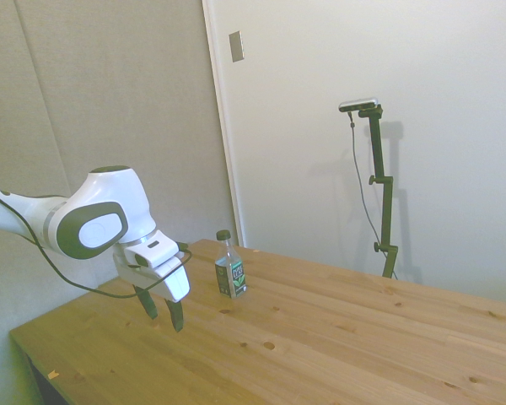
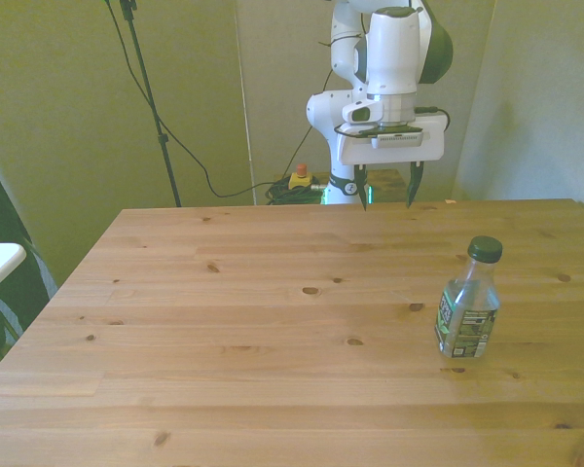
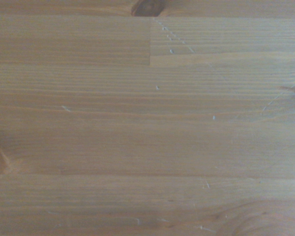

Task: Knock down the bottle

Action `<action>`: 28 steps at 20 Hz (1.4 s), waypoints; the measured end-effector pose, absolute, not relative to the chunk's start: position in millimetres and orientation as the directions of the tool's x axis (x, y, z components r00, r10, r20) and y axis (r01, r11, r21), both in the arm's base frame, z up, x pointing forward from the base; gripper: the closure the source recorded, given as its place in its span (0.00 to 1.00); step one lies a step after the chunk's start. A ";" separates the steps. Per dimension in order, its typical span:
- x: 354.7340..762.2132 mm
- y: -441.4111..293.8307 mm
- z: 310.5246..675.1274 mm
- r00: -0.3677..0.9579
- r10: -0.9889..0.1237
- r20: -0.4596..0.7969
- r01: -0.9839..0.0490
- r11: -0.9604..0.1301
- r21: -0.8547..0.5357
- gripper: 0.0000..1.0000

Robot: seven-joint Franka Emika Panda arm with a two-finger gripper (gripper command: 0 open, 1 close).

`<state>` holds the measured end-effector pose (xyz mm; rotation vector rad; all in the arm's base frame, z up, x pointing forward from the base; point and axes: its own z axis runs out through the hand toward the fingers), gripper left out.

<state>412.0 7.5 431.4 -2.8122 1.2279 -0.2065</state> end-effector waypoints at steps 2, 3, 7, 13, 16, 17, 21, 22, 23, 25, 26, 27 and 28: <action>412.6 7.6 431.4 0.672 -0.734 0.097 -0.726 -0.679 -0.114 0.00; 415.0 8.7 433.3 0.670 -0.735 0.100 -0.726 -0.678 -0.116 1.00; 443.1 26.0 456.6 0.652 -0.746 0.135 -0.732 -0.666 -0.143 1.00; 499.0 48.9 479.2 0.606 -0.770 0.199 -0.758 -0.635 -0.149 1.00; 524.2 53.9 488.4 0.582 -0.781 0.226 -0.770 -0.619 -0.158 1.00; 532.2 56.7 490.5 0.576 -0.784 0.231 -0.773 -0.614 -0.159 1.00; 562.1 68.0 491.4 0.558 -0.791 0.250 -0.784 -0.602 -0.152 1.00; 568.8 70.1 489.7 0.555 -0.794 0.249 -0.788 -0.598 -0.148 1.00; 575.1 72.1 488.2 0.553 -0.796 0.247 -0.790 -0.595 -0.147 1.00; 586.6 74.7 486.4 0.547 -0.800 0.246 -0.794 -0.589 -0.148 1.00; 591.2 75.7 486.1 0.545 -0.802 0.245 -0.797 -0.586 -0.145 1.00; 596.2 76.6 487.6 0.539 -0.806 0.245 -0.801 -0.581 -0.148 1.00; 601.0 77.0 489.9 0.532 -0.809 0.249 -0.804 -0.575 -0.151 1.00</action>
